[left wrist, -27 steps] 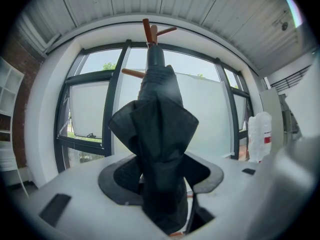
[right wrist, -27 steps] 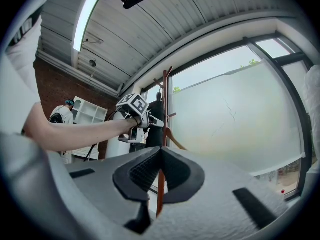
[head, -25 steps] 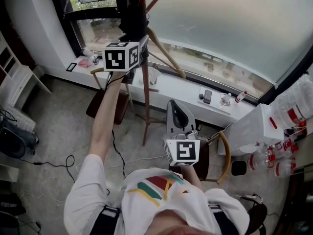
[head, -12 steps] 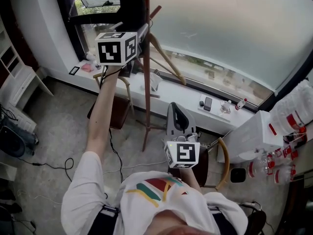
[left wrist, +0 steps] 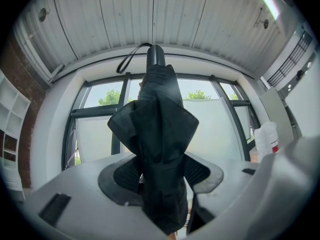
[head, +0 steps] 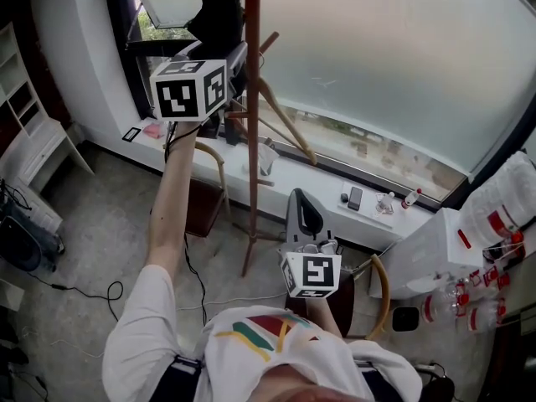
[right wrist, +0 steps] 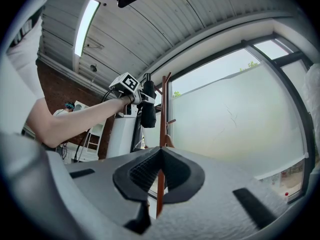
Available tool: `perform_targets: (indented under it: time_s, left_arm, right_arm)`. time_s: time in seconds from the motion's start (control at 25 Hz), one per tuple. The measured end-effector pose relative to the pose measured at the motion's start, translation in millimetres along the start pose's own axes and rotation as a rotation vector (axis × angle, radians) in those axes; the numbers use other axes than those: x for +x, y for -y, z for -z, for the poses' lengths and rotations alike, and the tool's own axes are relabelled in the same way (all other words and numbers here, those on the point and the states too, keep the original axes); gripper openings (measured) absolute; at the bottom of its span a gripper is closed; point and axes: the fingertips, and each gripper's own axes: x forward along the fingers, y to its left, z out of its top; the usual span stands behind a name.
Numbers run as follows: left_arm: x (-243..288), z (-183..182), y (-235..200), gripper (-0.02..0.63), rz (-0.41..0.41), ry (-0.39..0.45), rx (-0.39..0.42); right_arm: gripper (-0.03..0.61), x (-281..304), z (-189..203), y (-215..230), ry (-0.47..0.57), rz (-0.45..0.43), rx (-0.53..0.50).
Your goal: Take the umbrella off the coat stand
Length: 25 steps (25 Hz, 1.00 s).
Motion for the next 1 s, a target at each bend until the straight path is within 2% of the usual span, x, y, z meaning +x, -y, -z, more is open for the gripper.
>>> perform_targets:
  time_s: [0.16, 0.36, 0.64, 0.92, 1.0]
  left_arm:
    - [-20, -4, -3, 0.235, -0.028, 0.033, 0.009]
    - [-55, 10, -1, 0.235, -0.054, 0.07, 0.005]
    - [-100, 45, 10, 0.235, -0.128, 0.079, 0.056]
    - [-141, 85, 28, 0.235, -0.18, 0.096, 0.059]
    - [-152, 101, 31, 0.235, -0.195, 0.096, 0.04]
  right_arm:
    - [0.0, -1, 0, -2, -0.005, -0.012, -0.002]
    - [0.0, 2, 6, -8, -0.019, -0.032, -0.002]
    - [0.0, 8, 13, -22, -0.035, -0.087, 0.004]
    - [0.0, 14, 11, -41, -0.027, -0.154, -0.007]
    - [0.0, 14, 13, -48, -0.029, -0.171, -0.009]
